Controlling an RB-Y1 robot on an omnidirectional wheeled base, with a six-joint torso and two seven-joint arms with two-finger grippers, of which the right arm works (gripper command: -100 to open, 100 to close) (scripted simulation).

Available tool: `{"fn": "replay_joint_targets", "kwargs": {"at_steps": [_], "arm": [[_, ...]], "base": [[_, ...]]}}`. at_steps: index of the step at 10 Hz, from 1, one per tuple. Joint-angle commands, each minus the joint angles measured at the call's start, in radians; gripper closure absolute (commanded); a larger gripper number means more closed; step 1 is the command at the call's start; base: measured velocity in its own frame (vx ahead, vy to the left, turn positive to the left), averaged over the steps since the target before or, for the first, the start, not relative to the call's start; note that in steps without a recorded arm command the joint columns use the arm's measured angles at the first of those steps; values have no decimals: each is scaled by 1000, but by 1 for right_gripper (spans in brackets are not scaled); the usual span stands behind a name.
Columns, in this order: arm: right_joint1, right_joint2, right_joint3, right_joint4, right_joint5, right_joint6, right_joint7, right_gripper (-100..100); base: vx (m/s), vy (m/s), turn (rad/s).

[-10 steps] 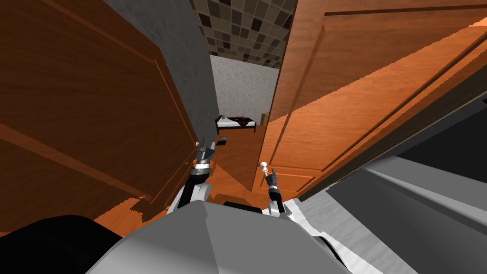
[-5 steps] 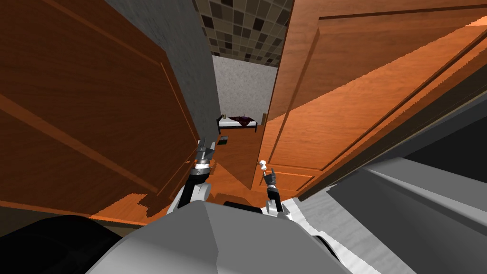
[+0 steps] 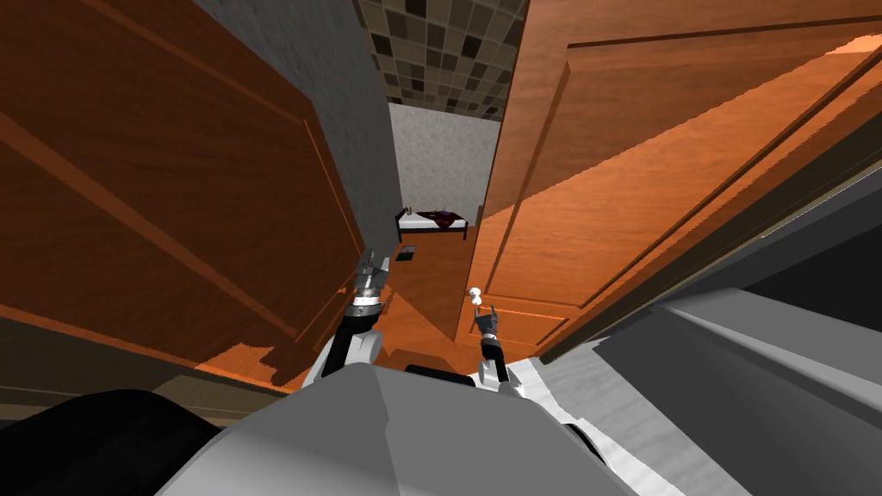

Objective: Push the door open

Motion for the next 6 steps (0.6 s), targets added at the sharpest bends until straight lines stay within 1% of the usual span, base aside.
{"fn": "replay_joint_targets", "kwargs": {"at_steps": [1,2,3,5,6], "arm": [[-1,8,6,-4,-18,4,-50,-100],[-2,16,12,-7,-34,7,-76,-100],[-2,16,12,-7,-34,7,-92,-100],[-4,31,23,-14,-65,15,-156,-100],[-4,31,23,-14,-65,15,-174,-100]], "base": [[-47,-27,48],[-64,-44,87],[-45,-38,23],[-59,-31,56],[-58,-36,30]]}}
